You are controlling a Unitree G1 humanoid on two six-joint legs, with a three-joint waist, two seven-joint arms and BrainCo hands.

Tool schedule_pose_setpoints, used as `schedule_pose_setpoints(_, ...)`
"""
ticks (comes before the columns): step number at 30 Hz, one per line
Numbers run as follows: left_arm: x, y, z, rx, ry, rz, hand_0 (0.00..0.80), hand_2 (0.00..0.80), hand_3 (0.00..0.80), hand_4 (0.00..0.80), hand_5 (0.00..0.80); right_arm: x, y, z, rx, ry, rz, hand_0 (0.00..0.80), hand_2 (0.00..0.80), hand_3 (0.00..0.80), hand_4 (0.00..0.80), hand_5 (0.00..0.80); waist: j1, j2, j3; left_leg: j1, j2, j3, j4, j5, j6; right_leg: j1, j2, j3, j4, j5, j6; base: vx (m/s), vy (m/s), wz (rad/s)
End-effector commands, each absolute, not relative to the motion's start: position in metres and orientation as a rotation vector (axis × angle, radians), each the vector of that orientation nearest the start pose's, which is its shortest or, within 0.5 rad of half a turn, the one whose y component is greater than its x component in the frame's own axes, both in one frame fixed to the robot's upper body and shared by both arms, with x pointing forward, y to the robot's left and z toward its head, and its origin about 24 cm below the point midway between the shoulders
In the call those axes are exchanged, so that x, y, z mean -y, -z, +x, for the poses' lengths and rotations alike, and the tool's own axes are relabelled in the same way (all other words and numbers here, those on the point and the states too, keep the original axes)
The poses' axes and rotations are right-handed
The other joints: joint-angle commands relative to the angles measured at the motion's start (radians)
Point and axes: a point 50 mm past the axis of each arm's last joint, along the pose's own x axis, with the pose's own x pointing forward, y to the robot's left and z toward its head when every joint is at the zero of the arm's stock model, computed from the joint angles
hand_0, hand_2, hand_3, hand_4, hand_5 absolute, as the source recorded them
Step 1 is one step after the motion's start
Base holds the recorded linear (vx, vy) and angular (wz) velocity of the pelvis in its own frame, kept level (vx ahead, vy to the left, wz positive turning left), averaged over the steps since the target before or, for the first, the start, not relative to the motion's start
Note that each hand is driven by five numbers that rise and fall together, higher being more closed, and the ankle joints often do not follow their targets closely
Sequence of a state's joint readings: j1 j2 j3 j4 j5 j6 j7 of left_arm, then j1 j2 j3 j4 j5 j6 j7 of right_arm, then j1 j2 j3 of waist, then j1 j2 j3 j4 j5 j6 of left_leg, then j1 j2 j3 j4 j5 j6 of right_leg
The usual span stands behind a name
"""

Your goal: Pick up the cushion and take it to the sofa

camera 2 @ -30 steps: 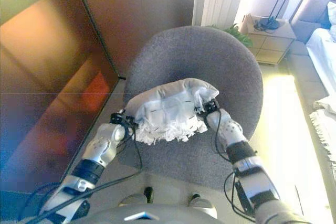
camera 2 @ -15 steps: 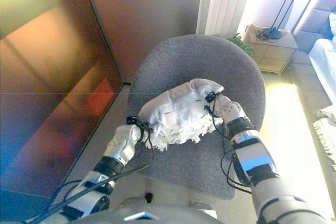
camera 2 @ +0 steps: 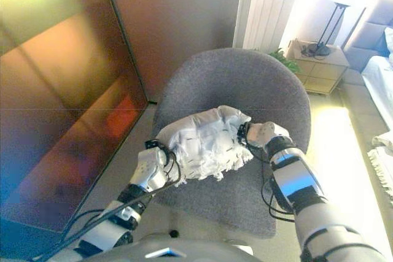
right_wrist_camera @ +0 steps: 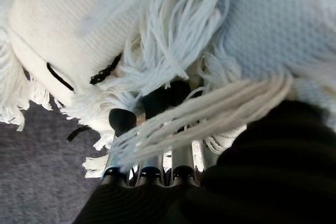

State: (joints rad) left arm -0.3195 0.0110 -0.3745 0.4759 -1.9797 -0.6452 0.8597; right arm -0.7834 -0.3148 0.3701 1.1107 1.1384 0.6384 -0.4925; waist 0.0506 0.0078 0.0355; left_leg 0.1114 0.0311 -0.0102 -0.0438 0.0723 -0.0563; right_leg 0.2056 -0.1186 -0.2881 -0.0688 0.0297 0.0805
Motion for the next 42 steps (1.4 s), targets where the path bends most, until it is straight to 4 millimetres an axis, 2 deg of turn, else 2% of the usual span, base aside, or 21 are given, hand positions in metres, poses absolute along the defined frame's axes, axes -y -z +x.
schedule_pose_setpoints(1, -0.037, -0.046, 0.303, -0.777, -0.692, -1.62, 0.8, 0.8, 0.8, 0.8, 0.8, 0.128, -0.017, 0.35, -1.047, 0.193, 0.349, 0.718, 0.718, 0.718, 0.718, 0.718, 0.066, -0.047, -0.054, -0.022, -0.034, 0.031, 0.131, -0.136, 0.036, -0.047, -0.057, 0.008, 0.098, -0.029, 0.035, 0.089, 0.04, 0.11)
schedule_pose_setpoints(2, -0.038, -0.045, 0.303, -0.774, -0.693, -1.61, 0.8, 0.8, 0.8, 0.8, 0.8, 0.128, -0.017, 0.349, -1.052, 0.197, 0.351, 0.125, 0.125, 0.125, 0.125, 0.125, 0.067, -0.047, -0.056, -0.015, -0.034, 0.031, 0.129, -0.137, 0.036, -0.042, -0.056, 0.007, 0.096, -0.029, 0.037, 0.094, 0.045, 0.09)
schedule_pose_setpoints(3, -0.038, -0.045, 0.304, -0.769, -0.686, -1.602, 0.8, 0.8, 0.8, 0.8, 0.8, 0.126, -0.016, 0.349, -1.058, 0.191, 0.37, 0.0, 0.0, 0.0, 0.0, 0.0, 0.067, -0.046, -0.059, -0.009, -0.035, 0.031, 0.126, -0.138, 0.037, -0.036, -0.056, 0.007, 0.094, -0.03, 0.039, 0.092, 0.045, 0.06)
schedule_pose_setpoints(4, -0.038, -0.044, 0.304, -0.766, -0.685, -1.598, 0.499, 0.499, 0.499, 0.499, 0.499, 0.125, -0.017, 0.349, -1.06, 0.196, 0.383, 0.0, 0.0, 0.0, 0.0, 0.0, 0.067, -0.045, -0.061, -0.003, -0.035, 0.033, 0.123, -0.14, 0.037, -0.031, -0.056, 0.006, 0.092, -0.031, 0.04, 0.097, 0.048, 0.03)
schedule_pose_setpoints(5, -0.038, -0.043, 0.303, -0.765, -0.68, -1.588, 0.0, 0.0, 0.0, 0.0, 0.0, 0.123, -0.017, 0.349, -1.055, 0.198, 0.388, 0.0, 0.0, 0.0, 0.0, 0.0, 0.066, -0.043, -0.064, 0.004, -0.035, 0.034, 0.12, -0.142, 0.037, -0.025, -0.056, 0.006, 0.089, -0.032, 0.042, 0.089, 0.047, 0.02)
schedule_pose_setpoints(10, -0.038, -0.042, 0.3, -0.759, -0.678, -1.57, 0.0, 0.0, 0.0, 0.0, 0.0, 0.116, -0.029, 0.357, -1.003, 0.231, 0.42, 0.0, 0.0, 0.0, 0.0, 0.0, 0.065, -0.034, -0.064, 0.014, -0.042, 0.035, 0.118, -0.151, 0.043, -0.023, -0.059, 0.005, 0.093, -0.034, 0.045, 0.038, 0.035, 0.09)
schedule_pose_setpoints(13, -0.046, -0.054, 0.301, -0.736, -0.723, -1.594, 0.0, 0.0, 0.0, 0.0, 0.0, 0.113, -0.048, 0.366, -0.961, 0.261, 0.453, 0.0, 0.0, 0.0, 0.0, 0.0, 0.066, -0.028, -0.057, 0.014, -0.047, 0.038, 0.116, -0.156, 0.049, -0.027, -0.061, 0.004, 0.094, -0.035, 0.044, 0.0, 0.0, 0.0)
schedule_pose_setpoints(18, -0.061, -0.076, 0.305, -0.704, -0.778, -1.629, 0.0, 0.0, 0.0, 0.0, 0.0, 0.127, -0.075, 0.379, -0.905, 0.311, 0.501, 0.0, 0.0, 0.0, 0.0, 0.0, 0.064, -0.019, -0.049, 0.009, -0.049, 0.048, 0.113, -0.156, 0.053, -0.039, -0.066, 0.004, 0.099, -0.035, 0.045, -0.019, 0.014, 0.0)
schedule_pose_setpoints(24, -0.067, -0.085, 0.308, -0.692, -0.808, -1.627, 0.0, 0.0, 0.0, 0.0, 0.0, 0.145, -0.083, 0.383, -0.882, 0.338, 0.505, 0.0, 0.0, 0.0, 0.0, 0.0, 0.059, -0.019, -0.041, 0.01, -0.05, 0.053, 0.113, -0.154, 0.054, -0.042, -0.068, 0.005, 0.103, -0.034, 0.047, 0.0, 0.0, 0.0)
schedule_pose_setpoints(27, -0.069, -0.081, 0.31, -0.677, -0.792, -1.605, 0.0, 0.0, 0.0, 0.0, 0.0, 0.153, -0.087, 0.387, -0.816, 0.372, 0.523, 0.0, 0.0, 0.0, 0.0, 0.0, 0.054, -0.018, -0.034, 0.013, -0.051, 0.055, 0.112, -0.152, 0.054, -0.042, -0.067, 0.009, 0.104, -0.032, 0.046, 0.0, 0.0, 0.0)
schedule_pose_setpoints(35, -0.074, -0.058, 0.314, -0.656, -0.673, -1.558, 0.0, 0.0, 0.0, 0.0, 0.0, 0.176, -0.12, 0.399, -0.549, 0.488, 0.602, 0.0, 0.0, 0.0, 0.0, 0.0, 0.051, -0.015, -0.017, 0.012, -0.045, 0.064, 0.112, -0.146, 0.05, -0.042, -0.063, 0.01, 0.099, -0.026, 0.045, -0.023, -0.013, 0.0)
schedule_pose_setpoints(38, -0.071, -0.041, 0.311, -0.679, -0.595, -1.541, 0.0, 0.0, 0.0, 0.0, 0.0, 0.184, -0.127, 0.4, -0.469, 0.506, 0.617, 0.0, 0.0, 0.0, 0.0, 0.0, 0.052, -0.017, -0.017, 0.014, -0.043, 0.067, 0.112, -0.147, 0.049, -0.039, -0.062, 0.007, 0.098, -0.026, 0.044, 0.0, 0.0, 0.0)
schedule_pose_setpoints(42, -0.071, -0.015, 0.305, -0.707, -0.484, -1.541, 0.0, 0.0, 0.0, 0.0, 0.0, 0.202, -0.128, 0.398, -0.395, 0.545, 0.553, 0.0, 0.0, 0.0, 0.0, 0.0, 0.055, -0.02, -0.019, 0.02, -0.041, 0.069, 0.107, -0.144, 0.049, -0.033, -0.059, 0.001, 0.093, -0.025, 0.042, -0.012, -0.029, 0.0)
